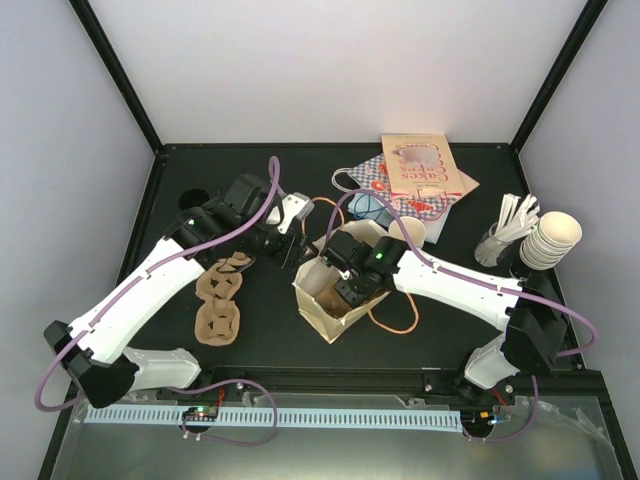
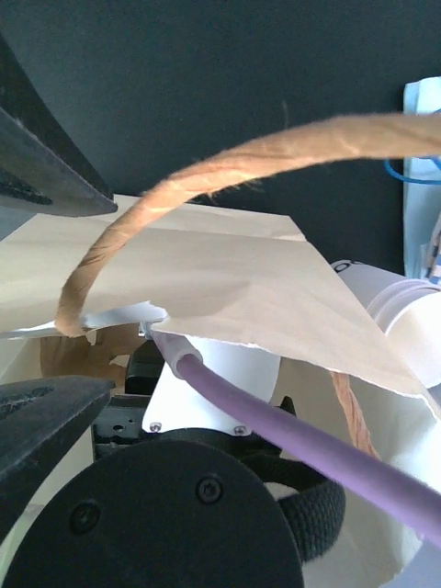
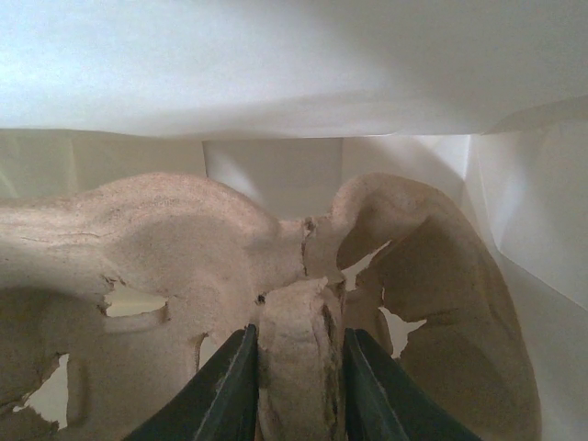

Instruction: Pack the takeout coffee

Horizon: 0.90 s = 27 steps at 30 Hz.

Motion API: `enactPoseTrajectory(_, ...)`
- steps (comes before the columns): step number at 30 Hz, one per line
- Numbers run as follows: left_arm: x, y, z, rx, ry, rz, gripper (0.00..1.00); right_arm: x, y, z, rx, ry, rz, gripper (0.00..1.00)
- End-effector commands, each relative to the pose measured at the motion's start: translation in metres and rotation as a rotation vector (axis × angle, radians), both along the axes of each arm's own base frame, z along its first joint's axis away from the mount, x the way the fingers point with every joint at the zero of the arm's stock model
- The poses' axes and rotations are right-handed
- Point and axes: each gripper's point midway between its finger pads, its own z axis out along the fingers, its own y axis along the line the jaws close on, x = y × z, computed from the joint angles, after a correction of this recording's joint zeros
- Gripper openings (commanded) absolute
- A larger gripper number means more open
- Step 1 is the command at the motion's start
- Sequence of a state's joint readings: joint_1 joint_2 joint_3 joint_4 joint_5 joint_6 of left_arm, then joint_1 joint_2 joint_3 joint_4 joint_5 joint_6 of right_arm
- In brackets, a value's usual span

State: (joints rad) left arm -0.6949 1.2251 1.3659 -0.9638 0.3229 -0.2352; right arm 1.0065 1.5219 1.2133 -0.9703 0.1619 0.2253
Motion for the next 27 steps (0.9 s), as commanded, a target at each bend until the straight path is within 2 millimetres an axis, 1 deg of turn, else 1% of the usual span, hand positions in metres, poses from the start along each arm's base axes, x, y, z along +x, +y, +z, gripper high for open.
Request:
enactPoseTrajectory(1,-0.005,0.001,-0.002,0.050,0.040,-0.013,0.48,0.004,0.001,0.004,0.011,-0.026,0.004,0.28)
enactPoseTrajectory(4,-0.005,-0.003,-0.014,0.086,0.094,-0.017,0.40,0.004,0.002,0.004,0.012,-0.025,0.003,0.28)
enactPoseTrajectory(7,-0.004,-0.005,-0.017,0.101,0.115,-0.012,0.31,0.004,0.001,0.003,0.010,-0.025,0.003,0.28)
enactPoseTrajectory(11,0.002,-0.004,-0.007,0.087,0.079,0.013,0.16,0.002,0.000,-0.002,0.004,-0.015,0.002,0.28)
enactPoseTrajectory(14,0.006,-0.003,0.001,0.078,0.051,0.033,0.08,0.000,0.000,-0.009,-0.001,-0.002,0.002,0.28)
enactPoseTrajectory(16,0.007,-0.003,0.002,0.077,0.050,0.039,0.02,0.000,0.000,-0.016,-0.009,0.007,0.001,0.28)
enactPoseTrajectory(27,0.010,0.000,0.004,0.082,0.042,0.070,0.01,-0.002,0.001,-0.044,-0.033,0.035,0.004,0.28)
